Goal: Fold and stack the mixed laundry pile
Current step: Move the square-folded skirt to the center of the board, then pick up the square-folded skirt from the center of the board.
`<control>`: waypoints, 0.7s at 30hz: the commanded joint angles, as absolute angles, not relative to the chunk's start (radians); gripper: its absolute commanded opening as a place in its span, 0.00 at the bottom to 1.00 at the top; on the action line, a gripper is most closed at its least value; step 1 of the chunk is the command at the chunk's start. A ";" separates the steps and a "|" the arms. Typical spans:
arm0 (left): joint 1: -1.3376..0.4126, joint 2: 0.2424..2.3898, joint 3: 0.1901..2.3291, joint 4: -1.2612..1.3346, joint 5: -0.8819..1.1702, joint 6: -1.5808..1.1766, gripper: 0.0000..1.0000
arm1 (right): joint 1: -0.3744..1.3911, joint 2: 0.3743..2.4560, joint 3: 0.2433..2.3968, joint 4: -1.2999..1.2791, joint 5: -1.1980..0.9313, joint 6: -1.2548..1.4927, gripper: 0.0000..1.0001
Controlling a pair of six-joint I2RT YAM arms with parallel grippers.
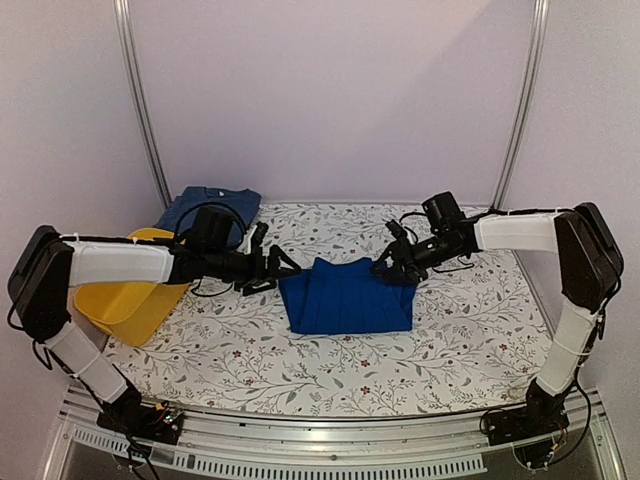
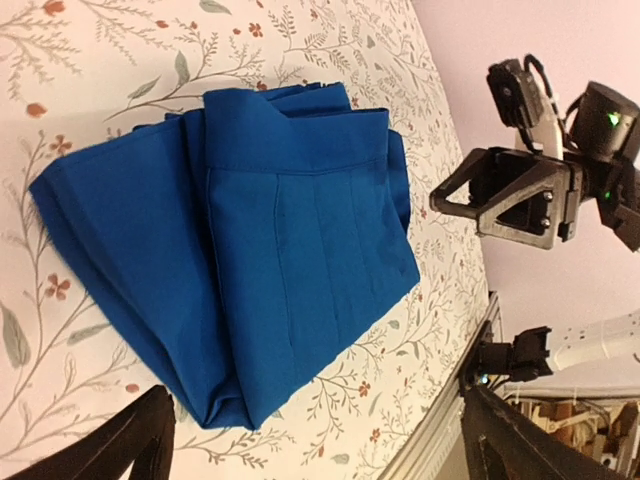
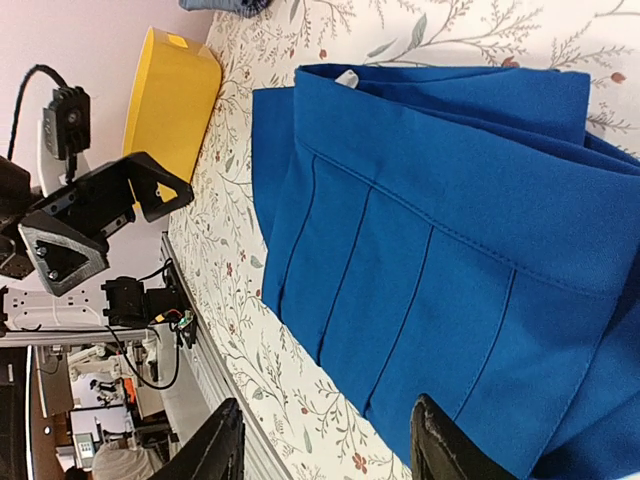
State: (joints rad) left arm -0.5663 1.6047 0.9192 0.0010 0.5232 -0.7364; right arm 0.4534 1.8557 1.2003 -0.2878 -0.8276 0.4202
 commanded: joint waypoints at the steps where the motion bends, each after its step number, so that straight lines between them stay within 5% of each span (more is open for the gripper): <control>1: -0.568 1.527 0.734 0.074 0.436 -0.901 1.00 | 0.439 1.774 1.158 -0.416 -0.690 0.383 0.56; 11: -0.614 1.665 0.739 0.113 0.390 -0.967 1.00 | 0.325 1.631 0.956 -0.458 -0.567 0.501 0.75; 21: -0.658 1.897 0.849 0.231 0.465 -1.019 1.00 | 0.330 1.813 0.952 -0.297 -0.682 0.533 0.73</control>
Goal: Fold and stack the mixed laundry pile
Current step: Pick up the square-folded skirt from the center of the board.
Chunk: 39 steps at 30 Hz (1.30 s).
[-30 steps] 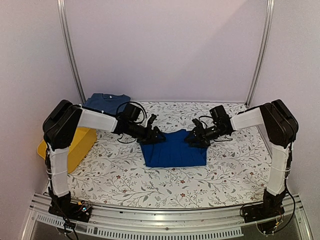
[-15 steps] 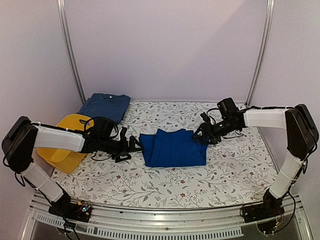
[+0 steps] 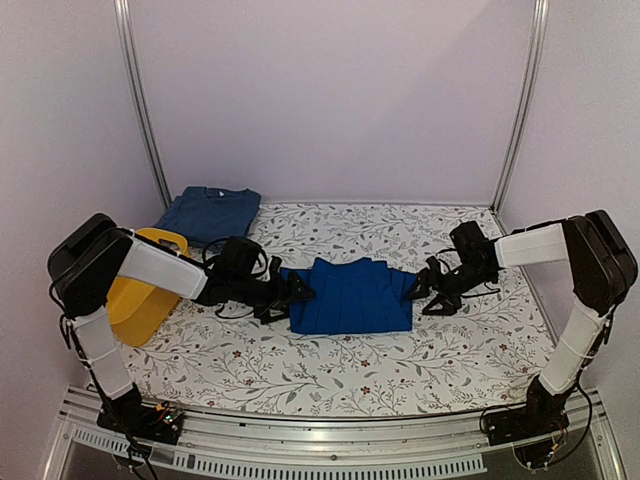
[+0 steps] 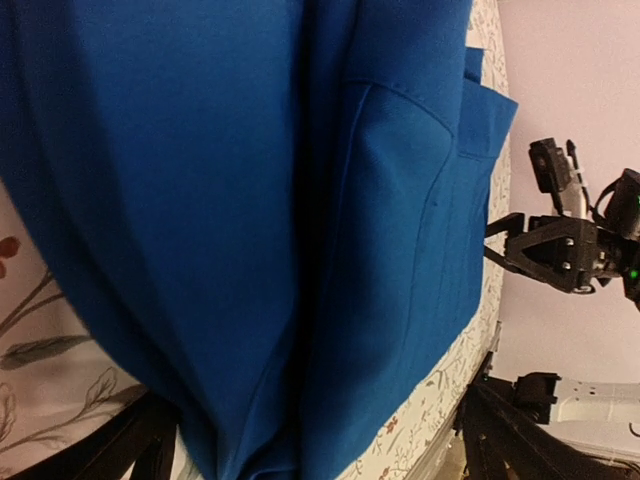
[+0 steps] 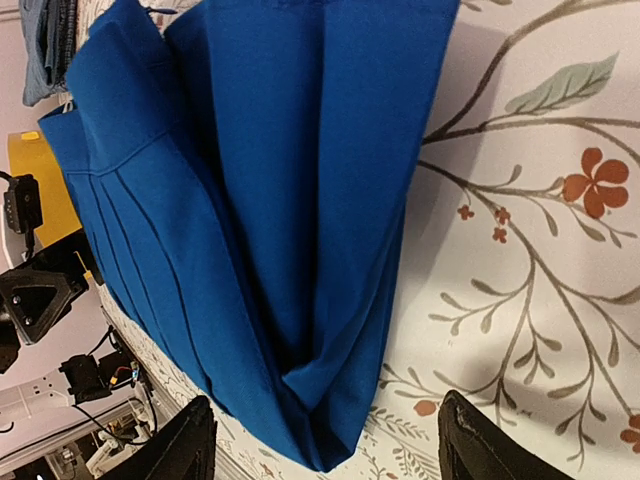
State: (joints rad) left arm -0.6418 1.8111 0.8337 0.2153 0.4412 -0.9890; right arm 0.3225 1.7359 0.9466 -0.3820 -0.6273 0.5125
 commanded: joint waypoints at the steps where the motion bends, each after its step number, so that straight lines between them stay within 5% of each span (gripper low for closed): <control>1: -0.657 1.914 0.851 0.257 0.473 -1.028 0.98 | 0.336 1.828 0.961 -0.285 -0.692 0.532 0.71; 16: -0.704 2.119 1.045 0.368 0.539 -1.039 0.85 | 0.431 2.050 1.116 -0.250 -0.730 0.517 0.51; 21: -0.710 2.152 1.088 0.407 0.524 -1.052 0.72 | 0.467 2.082 1.135 -0.207 -0.740 0.559 0.48; 29: -0.722 2.223 1.158 0.461 0.538 -1.078 0.68 | 0.512 2.129 1.170 -0.158 -0.751 0.613 0.46; 37: -0.685 2.180 1.230 0.257 0.530 -0.937 0.04 | 0.506 2.072 1.195 -0.118 -0.775 0.620 0.51; 39: -0.674 2.179 1.302 0.107 0.508 -0.848 0.00 | 0.499 2.070 1.218 -0.128 -0.781 0.618 0.56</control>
State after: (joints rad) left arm -0.6884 2.1921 1.1995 0.3611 0.5430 -1.0008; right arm 0.4862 2.0724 1.1870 -0.1211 -0.8043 0.6147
